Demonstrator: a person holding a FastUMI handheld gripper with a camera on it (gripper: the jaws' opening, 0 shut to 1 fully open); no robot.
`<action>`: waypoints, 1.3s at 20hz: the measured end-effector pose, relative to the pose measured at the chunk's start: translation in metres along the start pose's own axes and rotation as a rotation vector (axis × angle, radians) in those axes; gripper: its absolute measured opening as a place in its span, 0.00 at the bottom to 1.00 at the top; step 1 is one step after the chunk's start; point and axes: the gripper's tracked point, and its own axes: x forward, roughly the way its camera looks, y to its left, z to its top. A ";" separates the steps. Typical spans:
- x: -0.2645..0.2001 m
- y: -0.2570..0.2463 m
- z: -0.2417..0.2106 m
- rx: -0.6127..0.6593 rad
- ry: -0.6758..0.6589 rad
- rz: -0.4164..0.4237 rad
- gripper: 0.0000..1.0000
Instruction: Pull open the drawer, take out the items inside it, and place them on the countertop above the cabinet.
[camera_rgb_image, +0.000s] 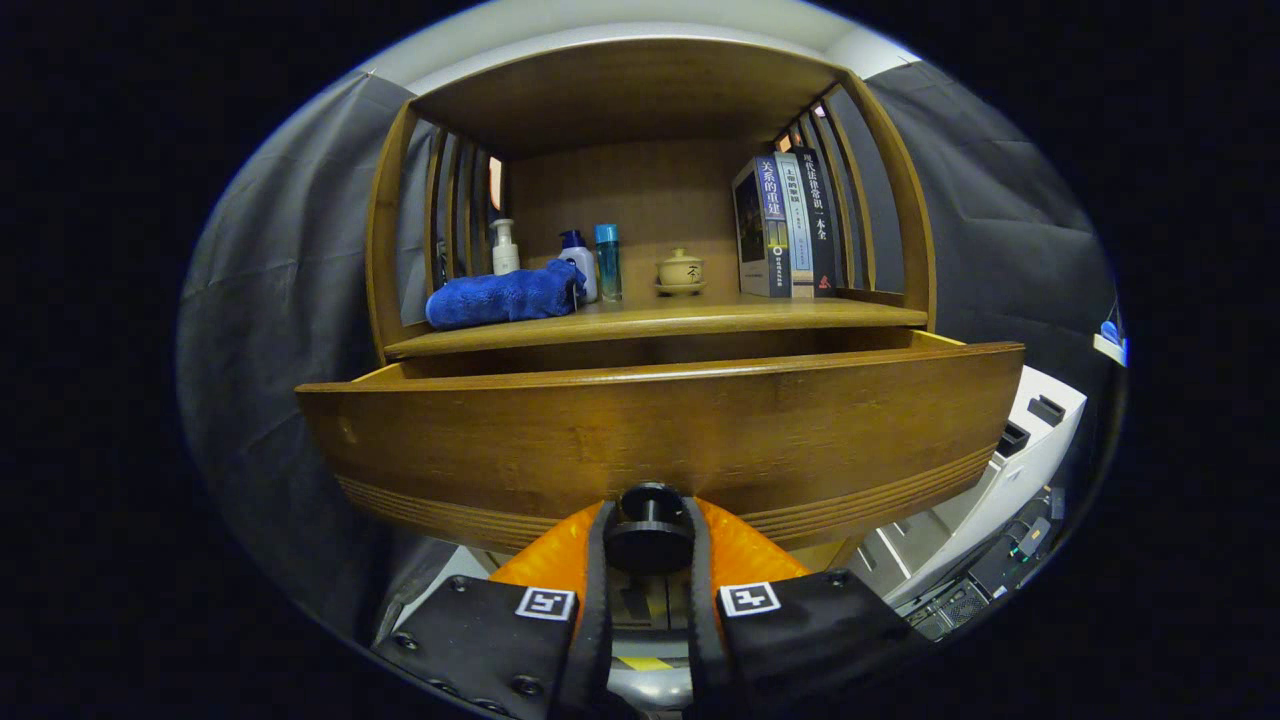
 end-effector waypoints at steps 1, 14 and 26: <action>-0.004 0.000 -0.001 -0.001 0.007 0.004 0.39; -0.049 0.002 -0.015 0.003 0.058 0.025 0.39; -0.060 0.002 -0.027 0.010 0.094 0.026 0.40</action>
